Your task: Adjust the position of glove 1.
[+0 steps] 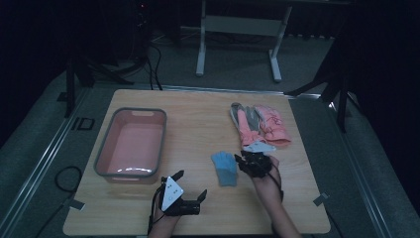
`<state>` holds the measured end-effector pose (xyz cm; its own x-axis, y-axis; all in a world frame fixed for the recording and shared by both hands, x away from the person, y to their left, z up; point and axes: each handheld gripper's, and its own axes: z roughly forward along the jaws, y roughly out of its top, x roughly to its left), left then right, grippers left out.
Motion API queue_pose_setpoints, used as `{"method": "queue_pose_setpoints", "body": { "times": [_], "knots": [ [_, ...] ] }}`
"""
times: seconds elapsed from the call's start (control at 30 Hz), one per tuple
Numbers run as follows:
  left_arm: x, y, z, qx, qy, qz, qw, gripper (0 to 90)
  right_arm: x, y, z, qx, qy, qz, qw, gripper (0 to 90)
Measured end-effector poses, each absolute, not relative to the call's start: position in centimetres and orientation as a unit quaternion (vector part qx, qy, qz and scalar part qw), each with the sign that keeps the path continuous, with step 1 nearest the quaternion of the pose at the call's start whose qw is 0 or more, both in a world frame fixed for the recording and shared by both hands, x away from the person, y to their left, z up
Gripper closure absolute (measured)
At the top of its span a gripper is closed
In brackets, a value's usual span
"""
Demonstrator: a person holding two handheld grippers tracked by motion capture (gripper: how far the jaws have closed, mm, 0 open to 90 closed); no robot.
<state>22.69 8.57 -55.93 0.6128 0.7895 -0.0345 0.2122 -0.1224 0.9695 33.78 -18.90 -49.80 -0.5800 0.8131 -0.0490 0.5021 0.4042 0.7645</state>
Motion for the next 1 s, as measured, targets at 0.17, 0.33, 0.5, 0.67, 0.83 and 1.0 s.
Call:
{"method": "queue_pose_setpoints", "body": {
  "times": [0.17, 0.33, 0.5, 0.67, 0.83, 1.0],
  "knots": [
    [22.7, 8.6, -55.9, 0.703, 0.355, 0.259, 0.559, 0.5, 35.0, -23.9, -49.0, 0.372, 0.829, 0.363, 0.206, 68.0],
    [22.7, 8.6, -55.9, 0.702, 0.357, 0.259, 0.559, 0.5, 35.7, -27.7, -49.6, 0.354, 0.846, 0.358, 0.179, 68.4],
    [22.7, 8.6, -55.9, 0.703, 0.356, 0.258, 0.559, 0.5, 36.4, -29.6, -52.4, 0.361, 0.855, 0.343, 0.147, 68.3],
    [22.7, 8.7, -55.9, 0.705, 0.351, 0.254, 0.562, 0.5, 36.6, -30.1, -54.8, 0.38, 0.843, 0.359, 0.129, 71.9],
    [22.7, 8.7, -55.9, 0.704, 0.353, 0.253, 0.562, 0.5, 35.8, -30.0, -55.1, 0.411, 0.82, 0.364, 0.158, 86.1],
    [22.7, 8.7, -55.9, 0.702, 0.354, 0.255, 0.563, 0.5, 34.5, -29.3, -53.9, 0.453, 0.796, 0.351, 0.195, 86.9]
  ]
}}
